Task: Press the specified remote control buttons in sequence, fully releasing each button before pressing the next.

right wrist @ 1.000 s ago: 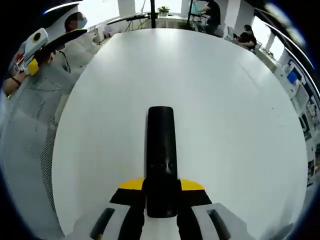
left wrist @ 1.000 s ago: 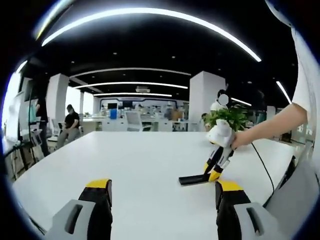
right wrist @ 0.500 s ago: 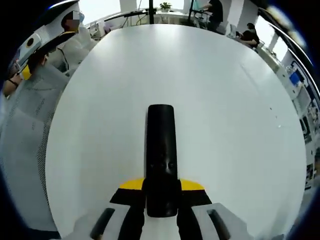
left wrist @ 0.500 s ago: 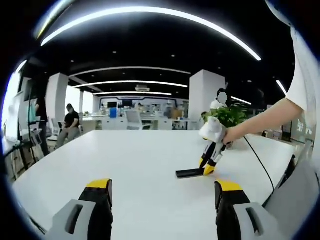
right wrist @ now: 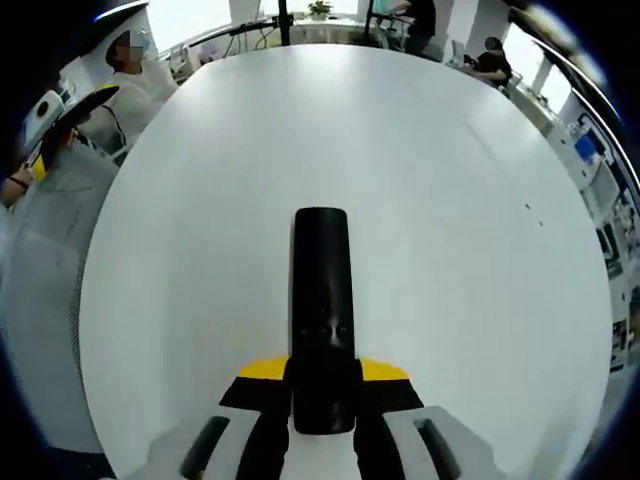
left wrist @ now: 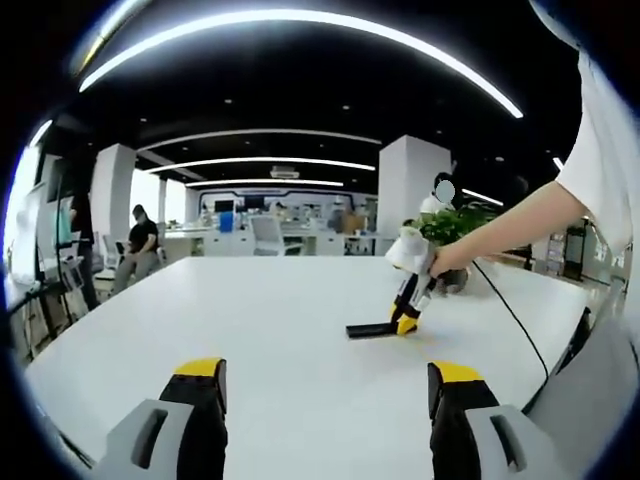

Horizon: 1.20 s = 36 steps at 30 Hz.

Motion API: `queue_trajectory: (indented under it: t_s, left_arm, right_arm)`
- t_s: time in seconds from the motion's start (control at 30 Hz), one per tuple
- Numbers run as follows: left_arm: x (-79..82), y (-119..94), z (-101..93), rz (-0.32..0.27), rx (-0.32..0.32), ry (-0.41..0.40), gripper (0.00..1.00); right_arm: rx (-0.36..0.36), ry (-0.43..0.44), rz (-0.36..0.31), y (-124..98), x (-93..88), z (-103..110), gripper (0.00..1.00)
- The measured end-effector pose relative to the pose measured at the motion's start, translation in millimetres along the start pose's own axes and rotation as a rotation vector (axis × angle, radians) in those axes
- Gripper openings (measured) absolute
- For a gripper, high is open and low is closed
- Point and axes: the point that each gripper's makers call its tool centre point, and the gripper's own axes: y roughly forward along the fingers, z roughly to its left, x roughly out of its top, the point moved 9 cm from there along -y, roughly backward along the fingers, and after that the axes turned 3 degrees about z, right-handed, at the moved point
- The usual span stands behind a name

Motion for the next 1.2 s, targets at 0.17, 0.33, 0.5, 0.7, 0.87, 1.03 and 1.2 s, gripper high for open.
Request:
queue_trajectory:
  t_s: [0.17,0.33,0.5,0.7,0.87,1.03,1.2]
  left_arm:
    - [-0.3,0.3,0.2,0.004,0.000,0.000,0.86]
    - [-0.3,0.4,0.4,0.004,0.002,0.000,0.86]
    - [-0.4,0.4,0.7,0.005,0.004,0.001,0.86]
    - [-0.5,0.5,0.2,0.008,0.001,0.002,0.86]
    - [-0.4,0.4,0.2,0.006,0.001,0.003,0.86]
    - [-1.2,0.3,0.4,0.010,-0.002,0.007,0.86]
    - [-1.0,0.1,0.7,0.004,-0.003,0.007,0.86]
  right_arm:
    - [-0.005,0.020,0.001,0.5,0.3,-2.8,0.21]
    - [-0.024,0.155,-0.111,1.0,-6.0,-0.3,0.23]
    - [-0.091,0.378,-0.365,-5.6,-22.2,16.3,0.43]
    - [-0.234,0.503,-0.568,-27.7,-37.1,39.4,0.70]
    - [-0.348,0.541,-0.633,-41.6,-53.0,63.7,0.87]
    - [-0.439,0.608,-0.722,-60.2,-59.7,97.6,0.99]
    - [-0.496,0.658,-0.771,-74.1,-68.4,125.4,0.99]
